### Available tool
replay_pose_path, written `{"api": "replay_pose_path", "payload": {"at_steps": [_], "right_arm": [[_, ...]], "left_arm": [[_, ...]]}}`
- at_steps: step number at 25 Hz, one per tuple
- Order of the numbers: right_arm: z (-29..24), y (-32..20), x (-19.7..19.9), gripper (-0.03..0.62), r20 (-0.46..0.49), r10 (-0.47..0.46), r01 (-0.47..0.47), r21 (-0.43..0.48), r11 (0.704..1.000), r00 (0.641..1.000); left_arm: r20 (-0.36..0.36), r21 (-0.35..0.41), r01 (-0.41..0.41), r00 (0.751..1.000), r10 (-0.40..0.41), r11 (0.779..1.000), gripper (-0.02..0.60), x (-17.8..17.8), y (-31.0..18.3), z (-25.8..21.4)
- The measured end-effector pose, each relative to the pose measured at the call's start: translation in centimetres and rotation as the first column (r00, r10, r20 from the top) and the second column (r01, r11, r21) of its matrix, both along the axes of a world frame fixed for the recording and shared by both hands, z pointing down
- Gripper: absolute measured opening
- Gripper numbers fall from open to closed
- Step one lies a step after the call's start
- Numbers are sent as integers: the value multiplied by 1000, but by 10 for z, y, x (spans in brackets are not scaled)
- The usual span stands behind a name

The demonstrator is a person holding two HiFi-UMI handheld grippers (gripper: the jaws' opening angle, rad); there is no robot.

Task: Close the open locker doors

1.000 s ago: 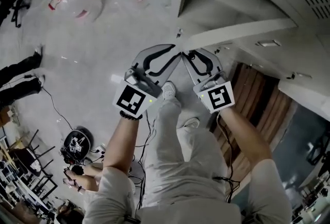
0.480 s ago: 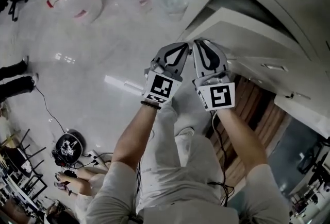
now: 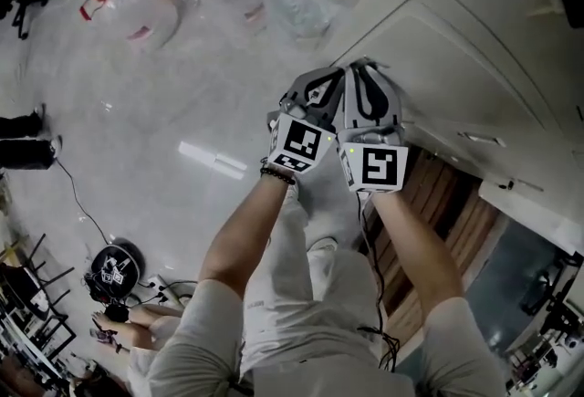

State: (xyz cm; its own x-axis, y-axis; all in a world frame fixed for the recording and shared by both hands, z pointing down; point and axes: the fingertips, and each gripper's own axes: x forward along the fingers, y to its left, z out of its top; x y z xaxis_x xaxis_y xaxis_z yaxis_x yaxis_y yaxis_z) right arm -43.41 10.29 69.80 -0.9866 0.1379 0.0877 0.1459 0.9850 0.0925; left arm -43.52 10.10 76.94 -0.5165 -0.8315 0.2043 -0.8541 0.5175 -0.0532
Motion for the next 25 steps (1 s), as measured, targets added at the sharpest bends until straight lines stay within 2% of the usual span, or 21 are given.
{"api": "replay_pose_path", "payload": {"at_steps": [7, 11, 14, 15, 19, 22, 25], "right_arm": [[5, -6, -9, 37, -26, 40, -40, 33, 999, 999], [5, -7, -9, 37, -37, 53, -51, 48, 998, 998], [7, -11, -3, 37, -65, 88, -86, 27, 996, 994], [10, -13, 4, 9, -84, 101, -100, 13, 995, 991], [7, -18, 53, 11, -124, 102, -100, 20, 995, 987], [-17, -32, 101, 11, -148, 120, -127, -37, 991, 982], [-63, -59, 150, 11, -159, 161, -176, -86, 981, 974]], "left_arm": [[-32, 48, -26, 999, 27, 999, 3, -11, -7, 0], [-15, 55, -39, 999, 40, 998, 3, -11, -8, -1], [6, 29, -32, 999, 32, 999, 3, -11, -6, 0], [11, 15, -29, 1000, 29, 999, 3, -10, -6, 1], [15, -38, -27, 1000, 28, 999, 3, -11, -5, -1], [14, -76, -22, 1000, 24, 997, 3, -6, 10, -11], [5, -93, -41, 999, 41, 995, 3, 15, 22, -46]]}}
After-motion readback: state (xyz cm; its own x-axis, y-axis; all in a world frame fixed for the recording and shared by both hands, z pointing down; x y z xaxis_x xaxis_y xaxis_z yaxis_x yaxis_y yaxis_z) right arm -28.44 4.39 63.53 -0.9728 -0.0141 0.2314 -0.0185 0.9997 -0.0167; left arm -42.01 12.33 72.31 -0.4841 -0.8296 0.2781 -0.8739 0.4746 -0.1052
